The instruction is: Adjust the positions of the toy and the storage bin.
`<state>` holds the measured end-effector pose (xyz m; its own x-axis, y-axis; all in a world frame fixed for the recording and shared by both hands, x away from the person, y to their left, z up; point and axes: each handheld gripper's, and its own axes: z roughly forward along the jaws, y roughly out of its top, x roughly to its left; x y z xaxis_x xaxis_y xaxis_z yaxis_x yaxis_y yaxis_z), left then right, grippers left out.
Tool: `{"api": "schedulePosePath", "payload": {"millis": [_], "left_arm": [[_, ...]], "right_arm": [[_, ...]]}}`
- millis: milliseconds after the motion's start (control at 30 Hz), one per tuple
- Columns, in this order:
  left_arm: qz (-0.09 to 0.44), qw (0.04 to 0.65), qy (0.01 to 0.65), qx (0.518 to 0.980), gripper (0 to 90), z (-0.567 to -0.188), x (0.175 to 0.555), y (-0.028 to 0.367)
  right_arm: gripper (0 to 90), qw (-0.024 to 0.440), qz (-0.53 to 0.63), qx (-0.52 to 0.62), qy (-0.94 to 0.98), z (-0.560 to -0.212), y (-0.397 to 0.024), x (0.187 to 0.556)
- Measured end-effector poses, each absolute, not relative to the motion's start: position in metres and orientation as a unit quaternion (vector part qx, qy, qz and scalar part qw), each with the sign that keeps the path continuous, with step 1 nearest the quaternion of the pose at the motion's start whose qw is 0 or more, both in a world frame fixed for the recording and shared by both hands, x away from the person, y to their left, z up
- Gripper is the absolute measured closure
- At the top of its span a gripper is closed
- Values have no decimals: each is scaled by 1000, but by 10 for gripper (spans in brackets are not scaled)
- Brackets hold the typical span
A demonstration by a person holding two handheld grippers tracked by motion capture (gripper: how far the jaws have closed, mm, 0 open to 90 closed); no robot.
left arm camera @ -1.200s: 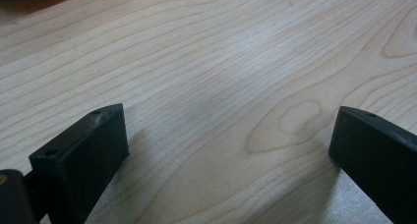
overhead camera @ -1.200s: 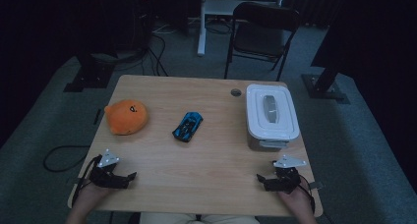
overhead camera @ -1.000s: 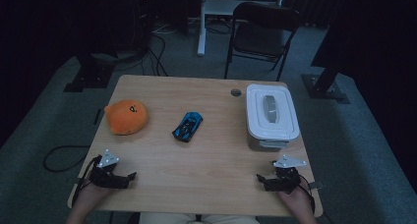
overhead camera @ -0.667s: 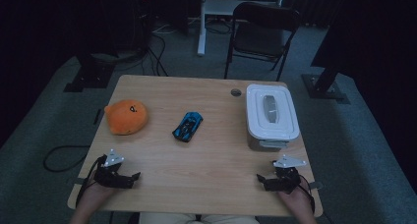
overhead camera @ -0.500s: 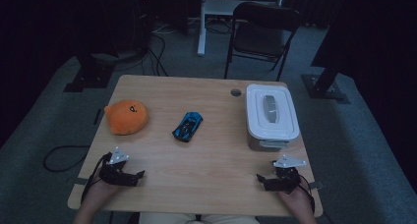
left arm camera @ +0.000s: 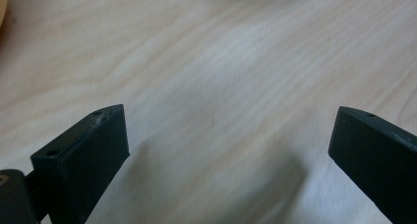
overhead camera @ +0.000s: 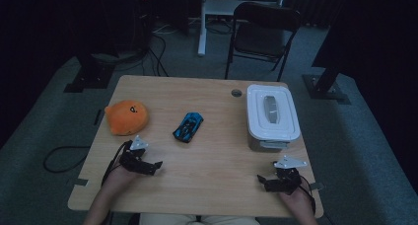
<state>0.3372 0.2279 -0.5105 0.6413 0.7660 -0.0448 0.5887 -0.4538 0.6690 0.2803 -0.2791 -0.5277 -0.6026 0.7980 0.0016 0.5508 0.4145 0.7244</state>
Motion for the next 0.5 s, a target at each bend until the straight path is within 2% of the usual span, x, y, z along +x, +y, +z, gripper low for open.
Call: {"api": "schedulePosePath", "payload": {"millis": [500], "left_arm": [[138,324,391,850,22,-496,378,190]], "right_arm": [[127,175,354,410,822,-528,-279,280]]}}
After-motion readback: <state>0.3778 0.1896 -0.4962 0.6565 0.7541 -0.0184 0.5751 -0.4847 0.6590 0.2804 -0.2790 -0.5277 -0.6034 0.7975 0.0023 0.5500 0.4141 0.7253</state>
